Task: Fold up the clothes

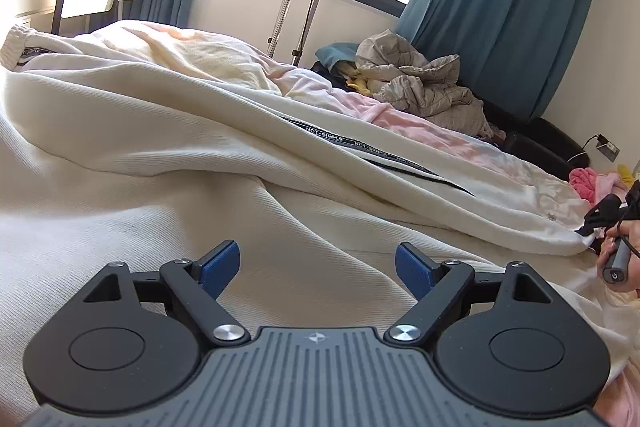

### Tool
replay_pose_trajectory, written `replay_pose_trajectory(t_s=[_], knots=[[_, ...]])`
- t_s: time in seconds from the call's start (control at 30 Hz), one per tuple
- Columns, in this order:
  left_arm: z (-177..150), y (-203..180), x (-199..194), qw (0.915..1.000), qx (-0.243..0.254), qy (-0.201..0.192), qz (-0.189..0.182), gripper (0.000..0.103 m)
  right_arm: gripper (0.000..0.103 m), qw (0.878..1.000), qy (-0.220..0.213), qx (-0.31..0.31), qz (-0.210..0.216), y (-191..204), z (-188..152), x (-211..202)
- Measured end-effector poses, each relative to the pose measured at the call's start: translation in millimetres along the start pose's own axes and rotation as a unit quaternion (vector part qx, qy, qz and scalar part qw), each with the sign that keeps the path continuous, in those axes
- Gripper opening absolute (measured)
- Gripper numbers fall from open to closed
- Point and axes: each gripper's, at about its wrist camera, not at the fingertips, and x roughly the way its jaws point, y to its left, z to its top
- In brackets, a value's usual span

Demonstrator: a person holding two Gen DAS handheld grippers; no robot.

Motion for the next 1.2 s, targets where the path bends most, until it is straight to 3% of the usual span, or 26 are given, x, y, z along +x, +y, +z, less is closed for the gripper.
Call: replay_pose_trajectory(t_s=[0.13,0.27,0.4,0.53,0.63,0.77,1.0,1.1,1.13,1.2], knots=[[-1,-3,4,0.9999,0.008,0.002,0.007,0.087,0.016,0.999,-0.010,-0.039,0.037,-5,-11,-14],[0,-1,4,0.9999,0.007,0.009,0.011,0.087,0.031,0.994,-0.027,-0.054,0.085,-13,-31,-59],[0,4,-6,0.9999,-0.004,0.008,0.005,0.087,0.032,0.993,-0.051,-0.017,0.101,-51,-62,-110],[-1,5,-27,1.0000,0.000,-0.005,0.004,0.087,0.034,0.996,-0.042,0.012,0.071,-81,-66,-146],[4,6,-48,0.9990,0.020,-0.030,0.026,0.087,0.054,0.997,-0.046,0.054,0.030,-101,-66,-171],[14,10,-78,0.9959,0.040,-0.057,0.057,0.089,0.054,0.990,-0.029,0.139,-0.015,-135,-83,-191],[49,59,-157,0.9881,-0.008,-0.110,0.108,0.092,0.053,0.982,0.016,0.189,-0.014,-168,-92,-178],[55,87,-187,0.9772,-0.015,-0.134,0.164,0.092,0.054,0.981,0.027,0.190,0.024,-169,-91,-171],[56,98,-195,0.9728,-0.028,-0.144,0.180,0.092,0.051,0.982,0.033,0.184,0.032,-168,-91,-168],[56,121,-209,0.9633,-0.066,-0.162,0.203,0.092,0.043,0.982,0.004,0.187,0.023,-168,-90,-172]])
